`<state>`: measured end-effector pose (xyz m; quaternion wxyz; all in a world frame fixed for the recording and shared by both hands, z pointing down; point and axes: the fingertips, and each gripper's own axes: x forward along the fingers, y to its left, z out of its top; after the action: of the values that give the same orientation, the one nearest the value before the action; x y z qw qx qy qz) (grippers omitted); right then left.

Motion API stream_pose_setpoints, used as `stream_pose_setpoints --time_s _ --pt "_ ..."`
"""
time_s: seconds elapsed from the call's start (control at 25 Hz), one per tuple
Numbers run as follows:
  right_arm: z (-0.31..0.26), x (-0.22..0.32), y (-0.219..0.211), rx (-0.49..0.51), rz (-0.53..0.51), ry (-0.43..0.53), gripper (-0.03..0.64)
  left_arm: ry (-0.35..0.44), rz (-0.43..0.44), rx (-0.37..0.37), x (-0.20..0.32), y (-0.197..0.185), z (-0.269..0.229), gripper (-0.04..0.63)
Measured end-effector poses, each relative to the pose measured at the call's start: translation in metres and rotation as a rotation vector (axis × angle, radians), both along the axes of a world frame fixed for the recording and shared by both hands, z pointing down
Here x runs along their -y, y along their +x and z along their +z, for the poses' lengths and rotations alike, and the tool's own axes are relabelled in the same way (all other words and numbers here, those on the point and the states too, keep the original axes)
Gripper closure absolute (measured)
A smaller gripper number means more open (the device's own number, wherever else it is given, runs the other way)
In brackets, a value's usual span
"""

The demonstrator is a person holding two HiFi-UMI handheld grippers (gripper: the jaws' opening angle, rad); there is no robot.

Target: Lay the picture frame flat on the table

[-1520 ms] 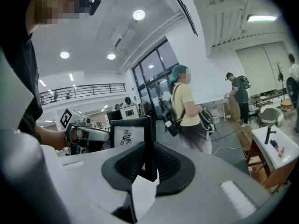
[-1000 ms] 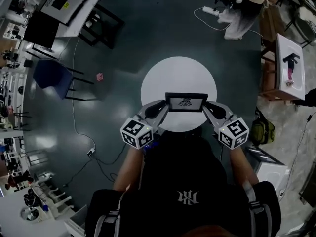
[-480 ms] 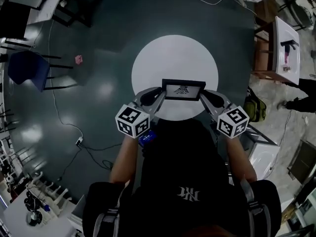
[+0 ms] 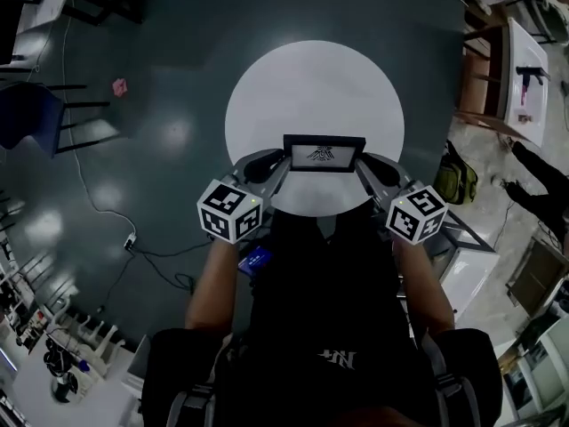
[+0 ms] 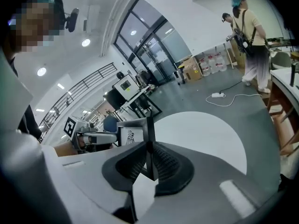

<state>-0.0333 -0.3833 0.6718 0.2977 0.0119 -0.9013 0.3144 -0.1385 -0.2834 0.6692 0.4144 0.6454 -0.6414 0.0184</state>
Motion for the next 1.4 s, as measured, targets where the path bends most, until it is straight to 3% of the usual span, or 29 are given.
stream_pose_setpoints --time_s 0.32,0.76,1.4 --pt "0.064 0.030 -0.003 -0.048 -0.027 -0.029 0.577 -0.041 -0.071 -0.049 0.024 0.003 0.068 0.543" --pt "0.135 0.054 -0.006 -0.090 -0.055 -0.068 0.577 -0.122 -0.106 -0.103 0.037 0.014 0.150 0.545" --pt "0.190 0.067 -0.008 -0.136 -0.059 -0.098 0.583 -0.134 -0.153 -0.108 0.053 0.007 0.191 0.537"
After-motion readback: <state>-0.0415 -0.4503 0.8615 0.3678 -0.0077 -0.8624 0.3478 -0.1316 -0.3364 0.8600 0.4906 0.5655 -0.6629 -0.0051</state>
